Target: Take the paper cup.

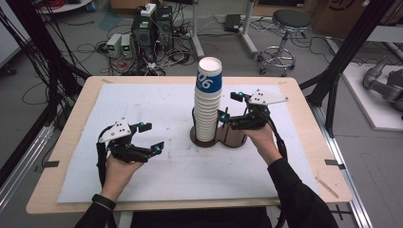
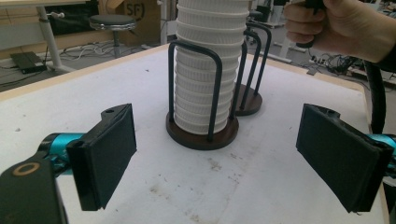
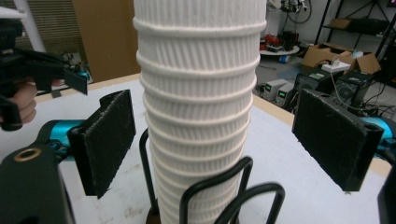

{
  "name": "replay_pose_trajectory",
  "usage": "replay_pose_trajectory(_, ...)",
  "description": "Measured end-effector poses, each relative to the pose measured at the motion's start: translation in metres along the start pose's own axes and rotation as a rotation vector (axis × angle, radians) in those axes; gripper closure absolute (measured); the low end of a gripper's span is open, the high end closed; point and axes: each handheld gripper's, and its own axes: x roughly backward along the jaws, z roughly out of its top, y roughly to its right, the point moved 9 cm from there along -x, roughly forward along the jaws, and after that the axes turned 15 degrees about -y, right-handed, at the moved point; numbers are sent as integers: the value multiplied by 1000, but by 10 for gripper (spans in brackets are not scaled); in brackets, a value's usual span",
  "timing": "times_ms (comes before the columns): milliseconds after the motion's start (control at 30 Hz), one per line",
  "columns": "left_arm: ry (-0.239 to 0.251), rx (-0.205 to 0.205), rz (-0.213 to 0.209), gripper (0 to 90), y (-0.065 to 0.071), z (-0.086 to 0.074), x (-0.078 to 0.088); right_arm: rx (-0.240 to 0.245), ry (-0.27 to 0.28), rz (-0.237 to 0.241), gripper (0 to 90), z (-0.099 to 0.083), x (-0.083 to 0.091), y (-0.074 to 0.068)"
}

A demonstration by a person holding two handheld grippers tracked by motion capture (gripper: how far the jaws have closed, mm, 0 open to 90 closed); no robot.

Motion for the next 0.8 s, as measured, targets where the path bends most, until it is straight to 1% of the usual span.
replay_pose_trajectory(33, 0, 0, 0, 121, 0, 0, 0, 0, 0, 0, 136, 0, 0, 0)
replay_pose_trajectory(67, -1, 0, 0, 121, 0, 0, 0, -5, 3, -6, 136, 4, -4, 2)
replay_pose_trajectory(167, -3, 5, -2, 121, 0, -1, 0, -6, 10, -1, 135, 8, -8, 2)
replay_pose_trajectory(300, -8, 1, -7, 121, 0, -2, -1, -16, 5, 28, 135, 10, -15, 1)
replay_pose_trajectory(333, -8, 1, -7, 121, 0, -2, -1, -16, 5, 28, 135, 10, -15, 1)
replay_pose_trajectory(367, -10, 1, -7, 121, 0, -2, -1, -21, -4, 41, 135, 11, -19, 0)
replay_pose_trajectory(467, -7, 3, -7, 121, 0, -2, 0, -21, -9, 46, 135, 11, -21, 0)
replay_pose_trajectory(533, -5, 3, -8, 121, 0, -2, 0, -18, -11, 57, 135, 14, -25, -1)
replay_pose_trajectory(567, -5, 3, -8, 121, 0, -2, 0, -14, -19, 67, 135, 15, -26, -2)
replay_pose_trajectory(667, -10, 8, -10, 121, 1, -3, 0, -9, -29, 79, 134, 17, -29, -3)
replay_pose_trajectory(700, -10, 4, -11, 121, 1, -3, 0, -7, -36, 89, 134, 19, -30, -4)
replay_pose_trajectory(800, -12, 2, -13, 121, 1, -3, -1, -5, -36, 100, 134, 21, -33, -4)
